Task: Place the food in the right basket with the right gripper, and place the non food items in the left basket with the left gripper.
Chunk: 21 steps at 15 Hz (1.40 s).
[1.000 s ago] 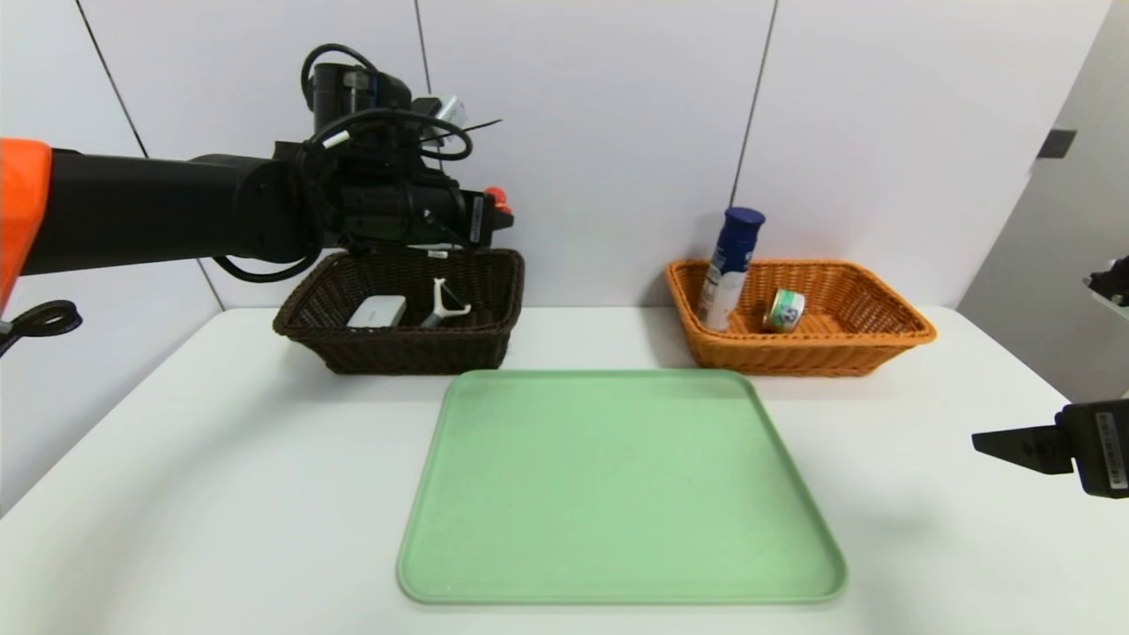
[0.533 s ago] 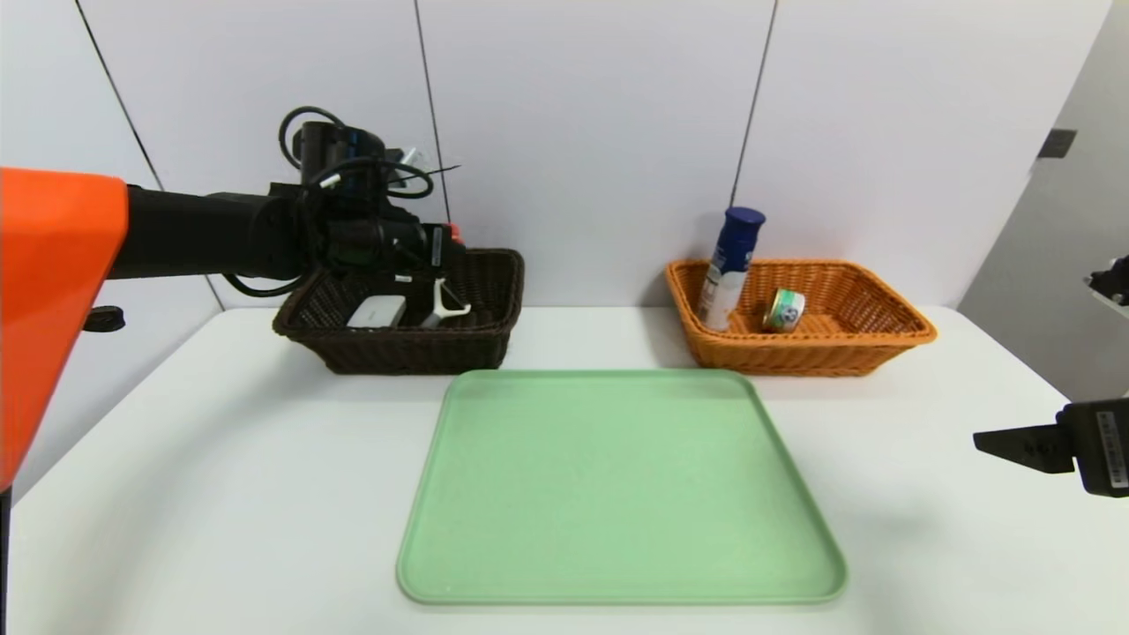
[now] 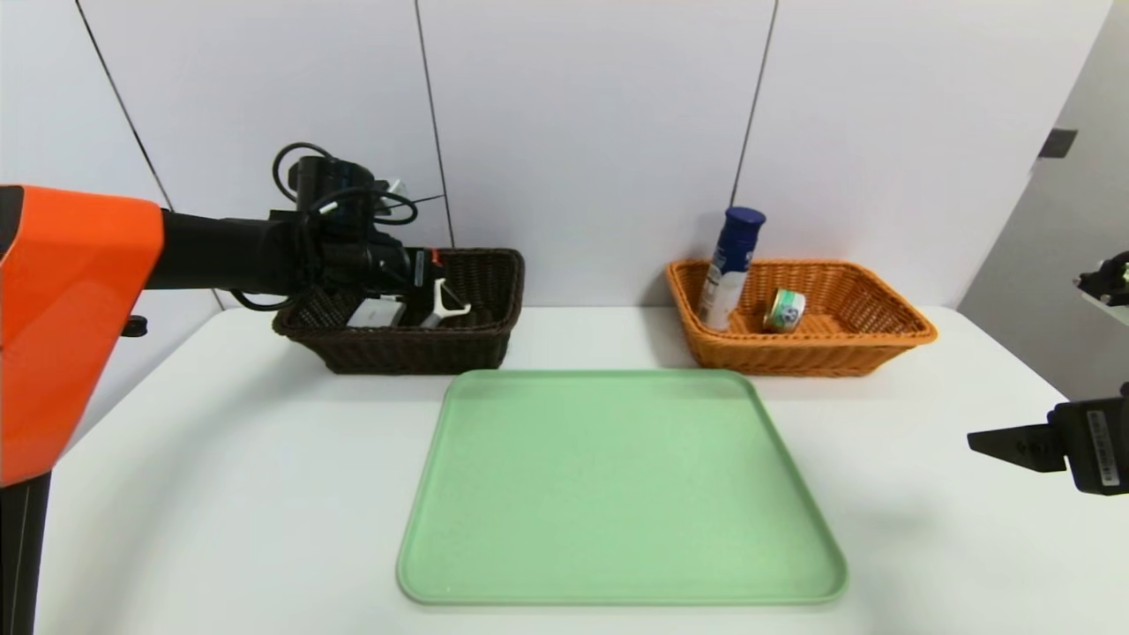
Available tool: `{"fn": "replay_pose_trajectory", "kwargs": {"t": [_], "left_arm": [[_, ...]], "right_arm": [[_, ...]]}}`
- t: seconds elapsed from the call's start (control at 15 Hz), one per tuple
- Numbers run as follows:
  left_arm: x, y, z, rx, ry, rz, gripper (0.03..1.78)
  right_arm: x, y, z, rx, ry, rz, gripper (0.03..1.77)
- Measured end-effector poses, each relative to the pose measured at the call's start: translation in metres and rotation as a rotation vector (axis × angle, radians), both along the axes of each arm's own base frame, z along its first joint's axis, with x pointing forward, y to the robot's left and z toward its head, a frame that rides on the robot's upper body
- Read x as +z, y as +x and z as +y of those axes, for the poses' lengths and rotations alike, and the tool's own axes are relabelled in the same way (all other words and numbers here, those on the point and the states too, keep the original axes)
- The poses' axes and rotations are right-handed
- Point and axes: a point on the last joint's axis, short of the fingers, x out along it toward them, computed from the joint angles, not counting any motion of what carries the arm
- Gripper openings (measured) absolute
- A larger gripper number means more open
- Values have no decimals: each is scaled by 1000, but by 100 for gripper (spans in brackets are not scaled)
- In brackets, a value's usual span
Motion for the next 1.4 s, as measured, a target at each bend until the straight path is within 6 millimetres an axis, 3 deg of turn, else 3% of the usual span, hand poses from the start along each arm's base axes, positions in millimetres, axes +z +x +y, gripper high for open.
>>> {"fn": "replay_pose_trajectory", "kwargs": {"t": [0.33,0.6,0.93,1.13,1.27,1.4], "left_arm": [[-9,5,7,17,2,15,67],[-13,7,8,19,4,25,109],[-4,3,8,19,0,5,139],[46,-24,8,-5,-14,-74,148],[77,-57,8,-12,6,-50,153],[94,-99,13,2,86,67,157]], "right_arm": [[0,3,0,-1,-2,4,170],[1,3,0,-1,-2,3,170],[1,3,0,-12,-12,0,170],[2,3,0,-13,-13,-4,170],[3,3,2,4,-6,-8,170],[7,4,6,63,40,-27,170]]}}
